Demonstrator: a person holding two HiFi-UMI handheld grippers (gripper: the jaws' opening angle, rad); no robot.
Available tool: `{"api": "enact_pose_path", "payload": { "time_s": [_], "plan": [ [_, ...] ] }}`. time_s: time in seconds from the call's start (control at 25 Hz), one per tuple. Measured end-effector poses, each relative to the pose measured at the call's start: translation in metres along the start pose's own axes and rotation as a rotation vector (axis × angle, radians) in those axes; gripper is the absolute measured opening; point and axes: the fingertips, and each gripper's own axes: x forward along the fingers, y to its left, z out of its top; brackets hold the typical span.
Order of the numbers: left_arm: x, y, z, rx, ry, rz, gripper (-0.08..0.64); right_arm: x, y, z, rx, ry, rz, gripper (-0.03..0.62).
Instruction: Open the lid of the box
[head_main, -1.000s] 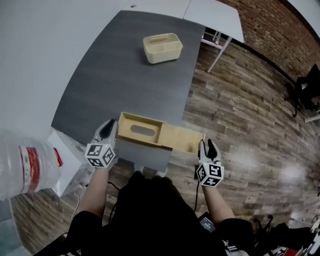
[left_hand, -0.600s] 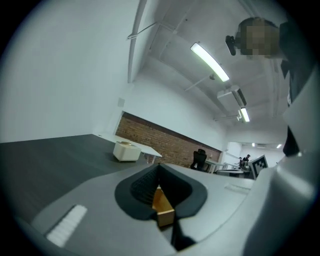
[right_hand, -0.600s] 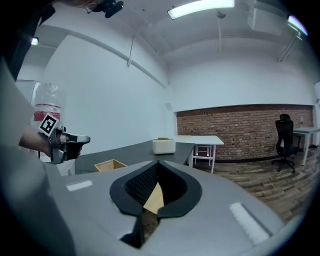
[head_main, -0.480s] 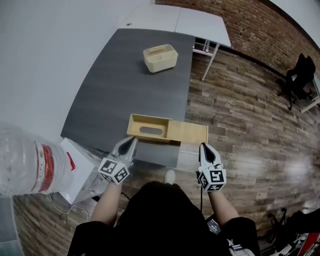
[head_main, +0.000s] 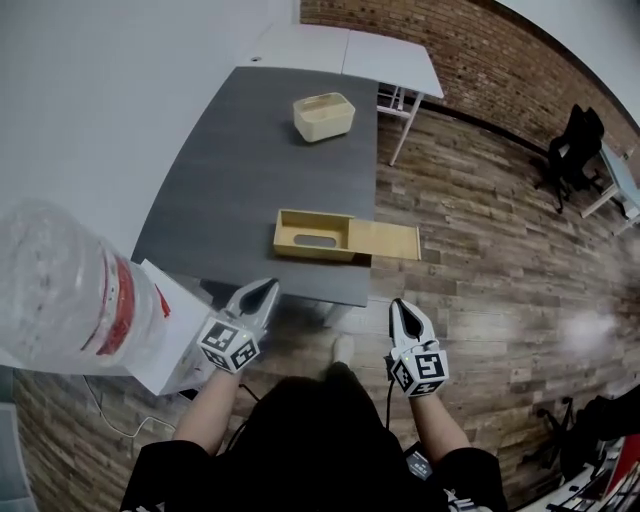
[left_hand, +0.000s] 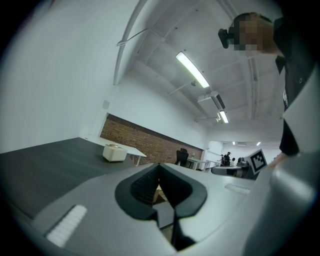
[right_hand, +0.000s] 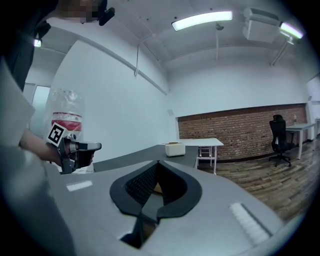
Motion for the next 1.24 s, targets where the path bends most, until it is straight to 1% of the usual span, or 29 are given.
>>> {"api": "enact_pose_path", "payload": {
  "time_s": [0.08,0.2,0.28,0.4,0.56,0.88,1.24],
  "plan": [
    [-0.009,-0.007,0.002,0.012,-0.007,-0.012,0.0,-0.008,0.016,0.002,-0.004,-0.011,0.026,0.002],
    [-0.019,-0.015,0.0,0.035,-0.022,-0.017,0.0,-0.013,0.031,0.004,-0.035,-0.018,0.074,0.002],
    [-0.021,-0.015,-0.004,0.044,-0.024,-0.004,0.0,-0.011,0.033,0.002,-0.045,-0.018,0.093,0.002],
    [-0.023,-0.016,-0.005,0.029,-0.035,0.022,0.0,-0.012,0.032,0.001,-0.036,-0.019,0.109,0.002],
    [-0.021,-0.027,0.0,0.02,-0.064,0.024,0.0,-0.016,0.03,0.006,-0.062,-0.028,0.133,0.002],
    [-0.013,-0.038,-0.008,0.017,-0.038,0.01,0.0,-0.02,0.019,0.0,-0.046,-0.017,0.132,0.002],
    [-0.004,-0.037,-0.007,0.027,-0.031,-0.006,0.0,-0.014,0.013,0.002,-0.038,-0.008,0.135,0.002]
  ]
}}
